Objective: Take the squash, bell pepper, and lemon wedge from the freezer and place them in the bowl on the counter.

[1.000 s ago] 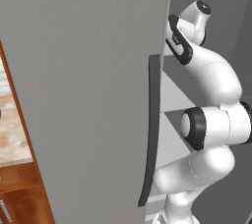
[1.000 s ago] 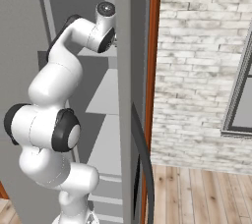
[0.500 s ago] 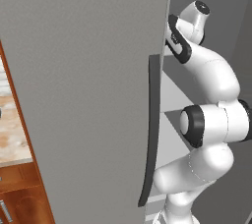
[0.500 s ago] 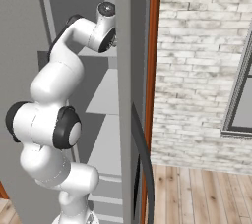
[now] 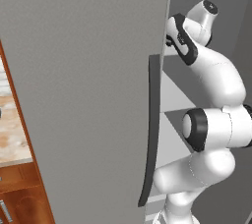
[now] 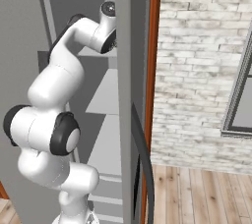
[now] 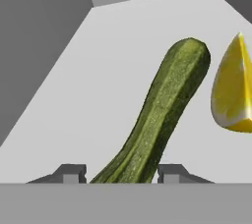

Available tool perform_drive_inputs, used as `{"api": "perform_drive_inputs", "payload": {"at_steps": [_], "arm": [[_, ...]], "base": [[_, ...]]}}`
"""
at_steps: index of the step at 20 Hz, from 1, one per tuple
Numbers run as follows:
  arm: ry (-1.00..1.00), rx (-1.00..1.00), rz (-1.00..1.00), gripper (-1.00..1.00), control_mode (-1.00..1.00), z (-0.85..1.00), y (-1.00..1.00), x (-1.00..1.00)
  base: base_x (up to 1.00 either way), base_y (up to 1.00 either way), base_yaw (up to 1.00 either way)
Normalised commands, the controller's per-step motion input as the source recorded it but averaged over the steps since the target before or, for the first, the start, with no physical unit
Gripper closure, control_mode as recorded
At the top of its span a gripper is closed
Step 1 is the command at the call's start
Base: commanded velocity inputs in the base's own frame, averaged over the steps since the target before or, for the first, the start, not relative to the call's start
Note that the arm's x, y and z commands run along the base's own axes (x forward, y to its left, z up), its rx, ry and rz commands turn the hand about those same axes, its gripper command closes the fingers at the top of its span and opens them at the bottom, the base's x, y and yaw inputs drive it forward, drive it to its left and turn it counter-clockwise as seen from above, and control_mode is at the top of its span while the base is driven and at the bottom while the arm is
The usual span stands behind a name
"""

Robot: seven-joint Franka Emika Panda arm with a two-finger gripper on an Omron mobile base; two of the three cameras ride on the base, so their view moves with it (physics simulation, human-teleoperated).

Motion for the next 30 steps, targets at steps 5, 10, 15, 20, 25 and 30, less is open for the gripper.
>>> {"api": "perform_drive_inputs", "payload": {"at_steps": [5, 10, 15, 20, 25, 30], "arm": [[-0.04, 0.0, 0.0, 1.0, -1.0, 0.13, -0.28, -0.63], [-0.02, 0.0, 0.0, 1.0, -1.0, 0.09, -0.04, -0.85], [0.0, -0.01, 0.0, 1.0, -1.0, 0.14, 0.0, -0.93], [0.0, -0.06, 0.0, 1.0, -1.0, 0.1, 0.09, -0.86], [0.0, -0.08, -0.01, 1.0, -1.0, 0.05, 0.15, -0.79], [0.0, -0.04, -0.06, 1.0, -1.0, 0.07, 0.01, -0.93]], "base": [[0.0, 0.0, 0.0], [0.0, 0.0, 0.0], [0.0, 0.0, 0.0], [0.0, 0.0, 0.0], [0.0, 0.0, 0.0], [0.0, 0.0, 0.0]]}}
